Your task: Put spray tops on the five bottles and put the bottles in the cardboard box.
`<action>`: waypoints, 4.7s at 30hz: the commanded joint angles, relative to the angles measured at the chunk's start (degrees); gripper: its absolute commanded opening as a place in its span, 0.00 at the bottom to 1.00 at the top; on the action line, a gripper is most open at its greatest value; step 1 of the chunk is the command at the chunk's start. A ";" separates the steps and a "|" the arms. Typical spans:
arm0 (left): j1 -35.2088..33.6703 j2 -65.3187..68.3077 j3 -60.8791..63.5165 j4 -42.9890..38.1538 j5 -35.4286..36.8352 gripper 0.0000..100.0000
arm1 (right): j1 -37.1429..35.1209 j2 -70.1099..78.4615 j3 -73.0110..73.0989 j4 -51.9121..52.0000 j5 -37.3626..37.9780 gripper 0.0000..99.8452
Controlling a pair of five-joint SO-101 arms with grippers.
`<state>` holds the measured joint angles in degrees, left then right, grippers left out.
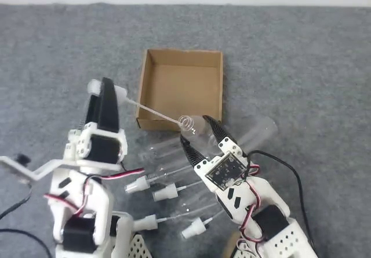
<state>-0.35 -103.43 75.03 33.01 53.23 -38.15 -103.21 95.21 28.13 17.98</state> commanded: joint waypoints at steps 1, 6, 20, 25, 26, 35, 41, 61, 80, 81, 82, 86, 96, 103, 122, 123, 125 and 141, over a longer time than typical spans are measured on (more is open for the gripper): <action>1.85 -1.14 3.30 -6.42 -0.79 0.01 | -0.66 -0.66 1.23 0.31 0.70 0.05; 3.34 -1.14 5.05 -7.74 -2.81 0.01 | -0.66 -0.66 1.23 0.31 0.70 0.05; 7.47 -1.14 6.29 -4.66 -4.92 0.01 | -0.57 -0.57 1.23 0.31 0.35 0.05; 7.30 -1.14 7.08 -4.57 -4.92 0.01 | -0.57 -0.57 1.23 0.31 0.53 0.05; 7.30 -1.14 7.25 -4.66 -4.92 0.01 | -0.57 -0.57 1.23 0.31 0.62 0.05; 7.74 -1.14 7.69 -4.66 -5.01 0.01 | -0.57 -0.57 1.23 0.22 0.62 0.05; 7.74 -1.14 8.22 -4.84 -5.01 0.01 | -0.57 -0.57 1.23 0.31 0.26 0.05; 20.57 -1.14 11.74 -4.22 -9.32 0.01 | -0.57 -0.48 1.23 1.80 0.18 0.05; 23.12 -1.14 12.26 1.93 -20.75 0.02 | -0.31 -0.48 1.23 2.51 0.18 0.05; 23.12 -1.14 12.26 2.02 -20.84 0.02 | -0.31 -0.48 1.23 2.77 0.18 0.05; 23.12 -1.14 12.26 2.02 -21.36 0.02 | -0.40 -0.48 1.23 2.77 0.18 0.05; 24.18 -1.14 12.26 2.46 -23.21 0.02 | -0.40 -0.48 1.23 2.77 0.18 0.05; 26.73 -1.14 8.66 11.16 -22.86 0.13 | -0.31 -0.48 1.23 2.86 0.18 0.05; 26.20 -1.14 3.30 17.93 -18.64 0.20 | -0.31 -0.57 1.23 3.30 0.18 0.05; 12.75 -1.14 -1.98 18.29 -15.03 0.20 | -0.31 -0.66 1.23 4.00 0.18 0.05; 12.40 -1.14 -1.98 17.93 -14.95 0.20 | -0.31 -0.66 1.23 4.00 0.18 0.05; 11.43 -1.14 -1.98 17.76 -13.80 0.20 | -0.31 -0.66 1.23 4.00 0.18 0.05; 5.98 -1.14 -0.40 15.91 -8.97 0.20 | -0.22 -0.84 1.14 2.68 0.18 0.05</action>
<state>5.54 -103.52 76.62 50.95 43.30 -38.15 -103.21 95.21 32.00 18.07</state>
